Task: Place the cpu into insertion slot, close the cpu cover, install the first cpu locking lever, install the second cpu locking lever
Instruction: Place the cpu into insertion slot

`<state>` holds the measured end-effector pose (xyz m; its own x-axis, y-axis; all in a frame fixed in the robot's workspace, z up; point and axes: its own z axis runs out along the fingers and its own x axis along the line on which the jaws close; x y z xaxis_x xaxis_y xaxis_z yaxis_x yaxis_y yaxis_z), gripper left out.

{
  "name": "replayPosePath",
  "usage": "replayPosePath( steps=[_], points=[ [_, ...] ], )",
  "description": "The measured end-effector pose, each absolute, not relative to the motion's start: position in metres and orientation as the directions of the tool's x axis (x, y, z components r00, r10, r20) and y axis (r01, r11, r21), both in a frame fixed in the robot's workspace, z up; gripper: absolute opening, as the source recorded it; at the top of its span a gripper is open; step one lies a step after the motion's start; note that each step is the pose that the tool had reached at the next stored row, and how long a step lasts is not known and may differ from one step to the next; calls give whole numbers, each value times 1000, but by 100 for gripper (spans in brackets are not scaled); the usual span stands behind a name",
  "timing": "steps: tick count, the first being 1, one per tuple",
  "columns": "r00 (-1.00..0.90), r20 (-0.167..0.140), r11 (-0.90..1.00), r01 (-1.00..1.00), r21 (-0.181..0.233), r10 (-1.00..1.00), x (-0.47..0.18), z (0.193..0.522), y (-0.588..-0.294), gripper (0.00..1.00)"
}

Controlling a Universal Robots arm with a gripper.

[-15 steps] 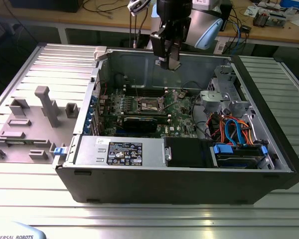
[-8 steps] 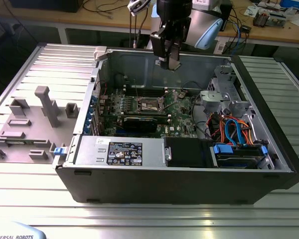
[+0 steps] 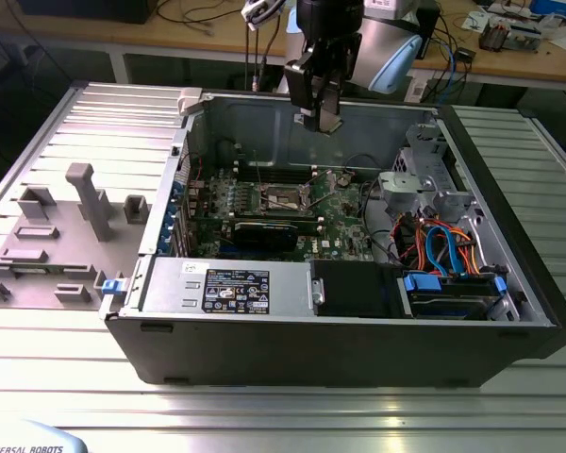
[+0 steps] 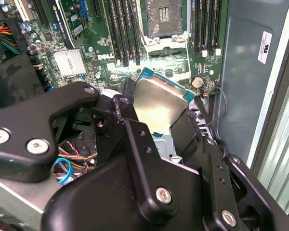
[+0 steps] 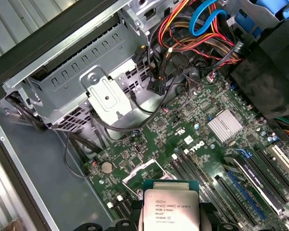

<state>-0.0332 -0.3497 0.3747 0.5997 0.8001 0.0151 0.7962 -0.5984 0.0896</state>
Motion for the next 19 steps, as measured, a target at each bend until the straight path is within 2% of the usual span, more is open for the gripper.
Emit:
replayPosePath(
  steps=[5, 8, 19],
  points=[
    [613, 15, -612, 786, 90, 790, -33, 375, -350, 54],
    [726, 15, -724, 684, 90, 688, -33, 374, -350, 54],
    [784, 15, -782, 617, 90, 620, -33, 374, -350, 54]
  ],
)
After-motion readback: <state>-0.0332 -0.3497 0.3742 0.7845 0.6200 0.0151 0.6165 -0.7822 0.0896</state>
